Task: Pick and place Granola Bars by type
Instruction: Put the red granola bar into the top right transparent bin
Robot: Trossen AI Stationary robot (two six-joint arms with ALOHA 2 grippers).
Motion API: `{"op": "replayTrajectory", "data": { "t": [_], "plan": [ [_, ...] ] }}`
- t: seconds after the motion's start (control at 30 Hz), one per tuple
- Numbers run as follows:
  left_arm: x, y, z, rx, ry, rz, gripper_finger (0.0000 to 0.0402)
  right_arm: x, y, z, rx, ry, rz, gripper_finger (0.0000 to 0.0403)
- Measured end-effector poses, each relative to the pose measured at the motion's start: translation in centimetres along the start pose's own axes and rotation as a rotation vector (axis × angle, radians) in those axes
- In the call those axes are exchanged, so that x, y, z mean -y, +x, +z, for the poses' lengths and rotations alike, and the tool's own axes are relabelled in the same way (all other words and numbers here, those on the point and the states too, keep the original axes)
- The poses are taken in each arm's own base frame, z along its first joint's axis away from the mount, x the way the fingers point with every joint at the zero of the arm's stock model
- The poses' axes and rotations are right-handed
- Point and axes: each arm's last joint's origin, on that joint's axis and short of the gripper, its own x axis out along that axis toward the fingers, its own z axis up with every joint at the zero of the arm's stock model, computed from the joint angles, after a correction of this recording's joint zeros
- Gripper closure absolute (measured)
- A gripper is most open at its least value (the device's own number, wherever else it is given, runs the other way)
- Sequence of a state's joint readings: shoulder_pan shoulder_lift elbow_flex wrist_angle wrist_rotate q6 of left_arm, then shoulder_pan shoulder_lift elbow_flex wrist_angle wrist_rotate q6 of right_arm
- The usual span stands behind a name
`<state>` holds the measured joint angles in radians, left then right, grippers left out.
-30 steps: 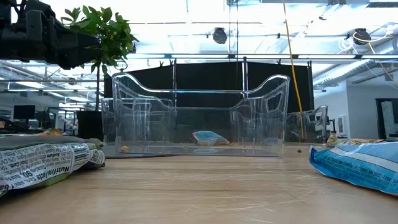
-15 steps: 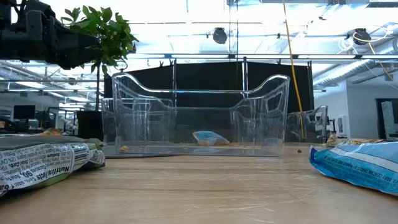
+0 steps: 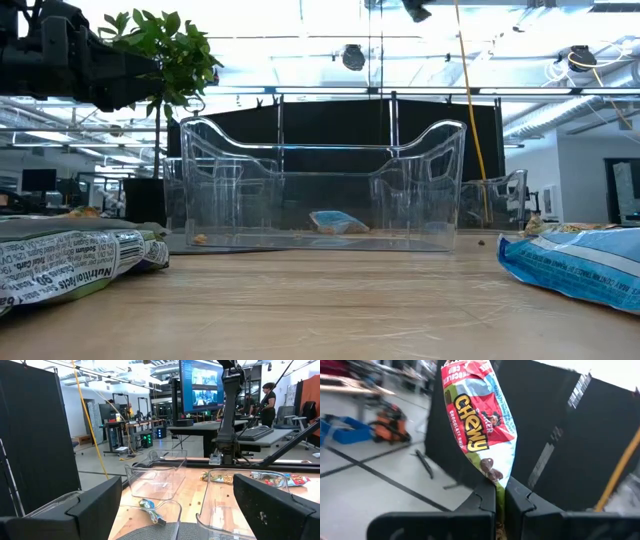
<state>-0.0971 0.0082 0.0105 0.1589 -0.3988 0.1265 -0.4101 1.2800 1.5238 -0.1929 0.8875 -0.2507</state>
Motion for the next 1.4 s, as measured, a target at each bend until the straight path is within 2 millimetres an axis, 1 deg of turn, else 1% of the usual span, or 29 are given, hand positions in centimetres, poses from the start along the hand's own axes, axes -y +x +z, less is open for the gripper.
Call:
{"op": "replayTrajectory", "data": {
  "t": [0.17, 0.33, 0.43, 0.67, 0.8, 1.0, 1.1, 1.2, 1.4],
  "plan": [
    [0.0, 0.0, 0.0, 0.0, 0.0, 0.0, 0.0023, 0.4, 2.5, -2.4, -0.148, 0.057, -0.078, 0.0402],
    [0.0, 0.0, 0.0, 0.0, 0.0, 0.001, 0.0023, -0.2, 4.0, -5.9, -0.356, 0.092, -0.129, 0.0402],
    [0.0, 0.0, 0.0, 0.0, 0.0, 0.0, 0.0023, -0.7, 4.2, -7.6, -0.469, 0.148, -0.135, 0.0402],
    [0.0, 0.0, 0.0, 0.0, 0.0, 0.0, 0.0023, -1.9, 4.8, -10.4, -0.683, 0.258, -0.144, 0.0402],
    [0.0, 0.0, 0.0, 0.0, 0.0, 0.001, 0.0023, -2.6, 5.3, -12.0, -0.791, 0.281, -0.167, 0.0402],
    [0.0, 0.0, 0.0, 0.0, 0.0, 0.001, 0.0023, -3.4, 5.4, -13.9, -0.903, 0.295, -0.195, 0.0402],
    [0.0, 0.0, 0.0, 0.0, 0.0, 0.001, 0.0023, -3.7, 5.1, -15.8, -0.962, 0.283, -0.21, 0.0402],
    [0.0, 0.0, 0.0, 0.001, 0.0, 0.001, 0.0023, -4.1, 4.7, -18.1, -1.015, 0.288, -0.231, 0.0402],
    [0.0, 0.0, 0.0, 0.0, 0.0, 0.0, 0.0023, -4.9, 4.2, -22.2, -1.088, 0.3, -0.199, 0.0402]
  ]
}}
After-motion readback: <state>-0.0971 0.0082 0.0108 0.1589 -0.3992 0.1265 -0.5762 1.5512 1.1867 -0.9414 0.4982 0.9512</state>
